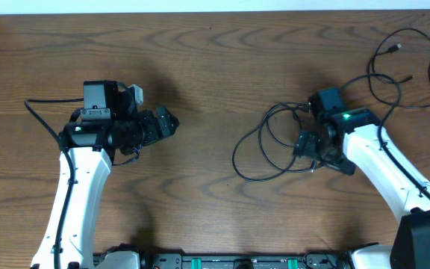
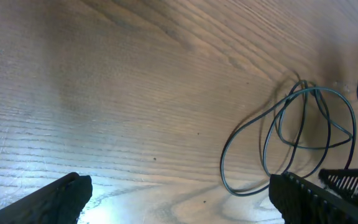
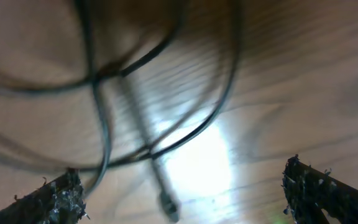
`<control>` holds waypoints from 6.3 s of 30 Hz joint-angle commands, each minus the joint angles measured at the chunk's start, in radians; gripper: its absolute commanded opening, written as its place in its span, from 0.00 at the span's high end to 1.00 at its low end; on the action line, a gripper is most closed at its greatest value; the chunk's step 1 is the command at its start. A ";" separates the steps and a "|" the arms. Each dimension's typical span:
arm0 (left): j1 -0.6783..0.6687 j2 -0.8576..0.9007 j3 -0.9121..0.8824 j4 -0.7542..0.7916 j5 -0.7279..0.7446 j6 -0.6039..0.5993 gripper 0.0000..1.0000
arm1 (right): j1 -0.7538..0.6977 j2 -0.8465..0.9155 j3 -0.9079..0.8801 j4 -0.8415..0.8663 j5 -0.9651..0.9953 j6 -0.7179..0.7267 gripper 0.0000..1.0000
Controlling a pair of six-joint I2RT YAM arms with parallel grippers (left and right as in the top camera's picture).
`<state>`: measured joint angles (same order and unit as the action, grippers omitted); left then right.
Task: Untangle cables
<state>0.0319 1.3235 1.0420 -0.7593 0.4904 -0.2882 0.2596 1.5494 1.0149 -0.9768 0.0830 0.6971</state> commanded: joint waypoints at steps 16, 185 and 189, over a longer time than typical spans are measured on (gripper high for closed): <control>0.003 -0.011 0.005 -0.003 -0.009 0.002 0.03 | -0.024 0.055 -0.117 0.342 0.019 0.319 0.01; 0.003 -0.011 0.005 -0.003 -0.009 0.002 0.03 | -0.540 -1.239 -0.203 0.101 -0.567 -0.650 0.01; 0.003 -0.011 0.005 -0.003 -0.009 0.002 0.03 | -0.540 -1.306 -0.339 0.245 -0.616 -0.649 0.01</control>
<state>0.0319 1.3235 1.0420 -0.7593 0.4904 -0.2882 -0.2836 0.2794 0.7380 -0.7673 -0.4683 0.0597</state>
